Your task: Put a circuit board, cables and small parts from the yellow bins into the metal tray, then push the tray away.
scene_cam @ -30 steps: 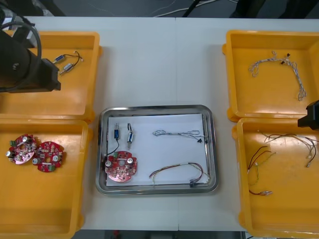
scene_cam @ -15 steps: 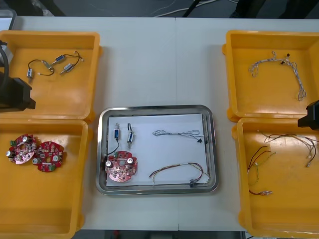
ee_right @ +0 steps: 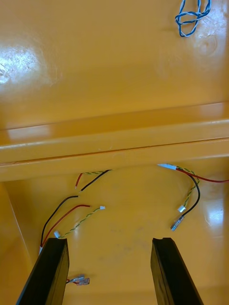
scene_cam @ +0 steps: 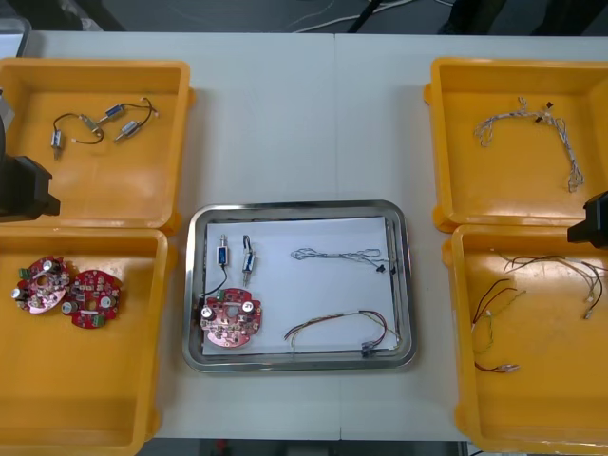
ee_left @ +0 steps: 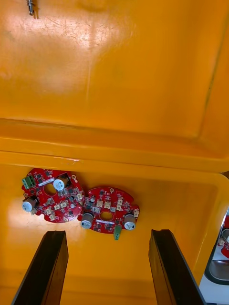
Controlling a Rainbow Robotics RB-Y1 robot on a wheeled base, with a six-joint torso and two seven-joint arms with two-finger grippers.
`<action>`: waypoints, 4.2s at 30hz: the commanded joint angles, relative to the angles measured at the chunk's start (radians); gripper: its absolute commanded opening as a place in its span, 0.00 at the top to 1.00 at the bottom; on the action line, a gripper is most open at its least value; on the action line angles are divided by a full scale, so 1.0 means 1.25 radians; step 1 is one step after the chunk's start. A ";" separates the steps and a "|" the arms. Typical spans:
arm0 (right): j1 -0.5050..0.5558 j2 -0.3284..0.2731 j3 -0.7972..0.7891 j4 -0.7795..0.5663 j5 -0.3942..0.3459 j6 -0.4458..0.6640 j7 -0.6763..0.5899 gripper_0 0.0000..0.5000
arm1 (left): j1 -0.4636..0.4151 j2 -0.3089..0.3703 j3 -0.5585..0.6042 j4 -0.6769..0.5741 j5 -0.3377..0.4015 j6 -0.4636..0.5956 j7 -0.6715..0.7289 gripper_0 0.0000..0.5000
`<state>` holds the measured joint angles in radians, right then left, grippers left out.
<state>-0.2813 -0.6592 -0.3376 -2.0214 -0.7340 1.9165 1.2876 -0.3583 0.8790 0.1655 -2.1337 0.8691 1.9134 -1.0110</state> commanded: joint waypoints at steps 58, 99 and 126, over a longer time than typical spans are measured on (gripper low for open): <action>-0.401 0.002 0.794 -0.083 -0.106 -0.040 0.001 0.00 | 0.012 0.033 0.023 -0.030 0.029 0.005 -0.013 0.00; -0.538 0.144 1.259 -0.004 0.057 -0.270 0.029 0.00 | 0.012 0.033 0.023 -0.030 0.029 0.005 -0.013 0.00; -0.543 0.167 1.330 -0.002 0.096 -0.274 0.063 0.00 | 0.012 0.033 0.023 -0.030 0.029 0.005 -0.013 0.00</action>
<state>-0.9270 -0.4775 1.3042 -2.0183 -0.6221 1.5848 1.3200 -0.3583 0.8791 0.1657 -2.1408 0.8972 1.9134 -1.0110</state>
